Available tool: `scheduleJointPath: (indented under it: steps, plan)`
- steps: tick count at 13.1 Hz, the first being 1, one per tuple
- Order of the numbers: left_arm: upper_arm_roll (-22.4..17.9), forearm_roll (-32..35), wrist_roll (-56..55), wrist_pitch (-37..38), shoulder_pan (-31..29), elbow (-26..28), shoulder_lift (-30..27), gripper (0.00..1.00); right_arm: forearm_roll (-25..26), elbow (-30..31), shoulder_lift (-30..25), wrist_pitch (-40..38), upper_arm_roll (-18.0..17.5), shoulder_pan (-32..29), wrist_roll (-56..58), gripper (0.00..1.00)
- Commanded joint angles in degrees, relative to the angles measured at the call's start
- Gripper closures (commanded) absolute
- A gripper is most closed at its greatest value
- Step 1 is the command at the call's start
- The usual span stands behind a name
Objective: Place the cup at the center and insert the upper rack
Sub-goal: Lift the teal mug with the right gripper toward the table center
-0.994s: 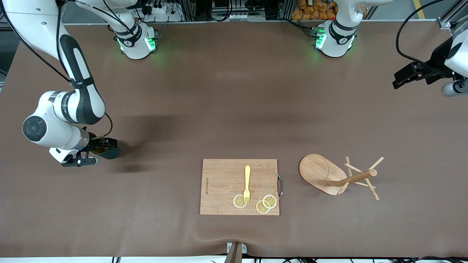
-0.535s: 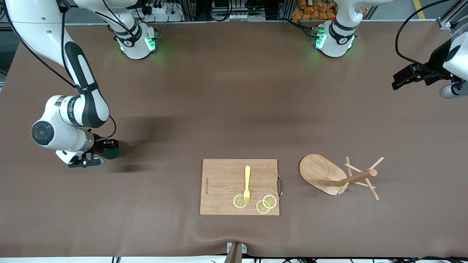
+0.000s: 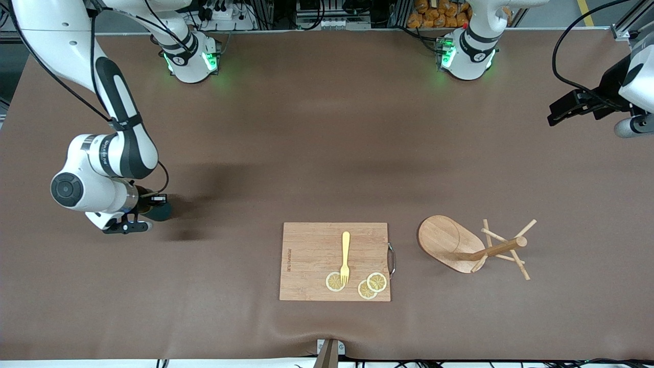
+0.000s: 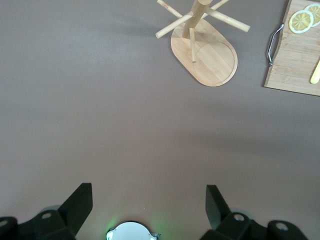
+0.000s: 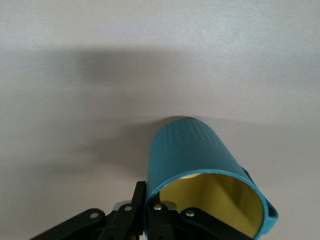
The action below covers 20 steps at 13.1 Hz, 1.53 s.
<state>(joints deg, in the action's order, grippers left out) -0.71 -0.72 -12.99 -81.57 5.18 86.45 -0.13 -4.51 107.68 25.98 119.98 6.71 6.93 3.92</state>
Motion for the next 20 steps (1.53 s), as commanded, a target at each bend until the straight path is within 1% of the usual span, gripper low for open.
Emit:
scheduleJointPath:
  steps: [1, 3, 5, 6, 7, 8, 9, 10, 11, 13, 14, 17, 20]
  plan:
    - [0.09, -0.25, 1.04, 0.53, -0.44, -0.14, -0.05, 0.0, -1.2, -4.66, -1.89, -9.29, -2.74, 1.07, -6.8, 1.0]
    - [0.09, -0.25, 1.04, 0.53, -0.35, -0.14, 0.04, 0.0, -1.29, -5.55, -3.39, -11.69, -5.29, 3.17, -11.54, 1.0]
    - [0.09, -0.25, 1.04, 0.53, -0.35, -0.23, 0.04, 0.0, -1.29, -5.55, -3.75, -12.4, -7.75, 7.03, -18.39, 1.0]
    - [0.09, -0.25, 1.04, 0.53, -0.35, -0.23, 0.13, 0.0, -1.29, -5.55, -4.27, -12.32, -8.28, 9.75, -20.25, 1.0]
    - [0.09, -0.25, 1.04, 0.53, -0.35, -0.23, 0.04, 0.0, -1.38, -5.64, -4.53, -12.31, -8.29, 12.73, -20.96, 1.0]
    - [0.27, -0.25, 0.78, 0.71, -0.26, -0.31, -0.31, 0.0, -2.77, -6.16, -4.62, -12.23, -8.29, 15.46, -21.84, 1.0]
    - [0.35, -0.25, 0.86, 0.71, -0.35, -0.4, -0.48, 0.0, -6.0, -6.77, -4.45, -12.05, -8.29, 17.83, -23.33, 1.0]
    - [0.09, -0.25, 0.95, 0.71, -0.35, -0.4, -0.49, 0.0, -7.69, -7.21, -4.36, -11.88, -8.29, 20.47, -24.82, 1.0]
    - [0.09, -0.25, 0.86, 0.71, -0.35, -0.23, -0.4, 0.0, -7.79, -7.83, -4.27, -11.79, -8.29, 23.54, -26.49, 1.0]
    - [0.18, -0.16, 0.69, 0.62, -0.35, 0.82, -0.31, 0.0, -7.7, -9.14, -3.49, -11.35, -8.2, 29.96, -35.77, 1.0]
    - [0.27, -0.25, 0.86, 0.62, -0.44, 1.0, -0.31, 0.0, -7.79, -9.41, -2.7, -9.96, -8.2, 32.6, -40.09, 1.0]
    - [0.18, -0.16, 0.95, 0.36, -0.44, 1.62, 0.13, 0.0, -8.06, -9.59, 0.37, -4.68, -8.29, 37.36, -48.63, 1.0]
    - [0.18, 0.36, 1.04, -0.87, -0.96, 1.35, 1.53, 0.0, -8.06, -10.73, 3.71, -2.39, -8.2, 39.39, -50.41, 1.0]
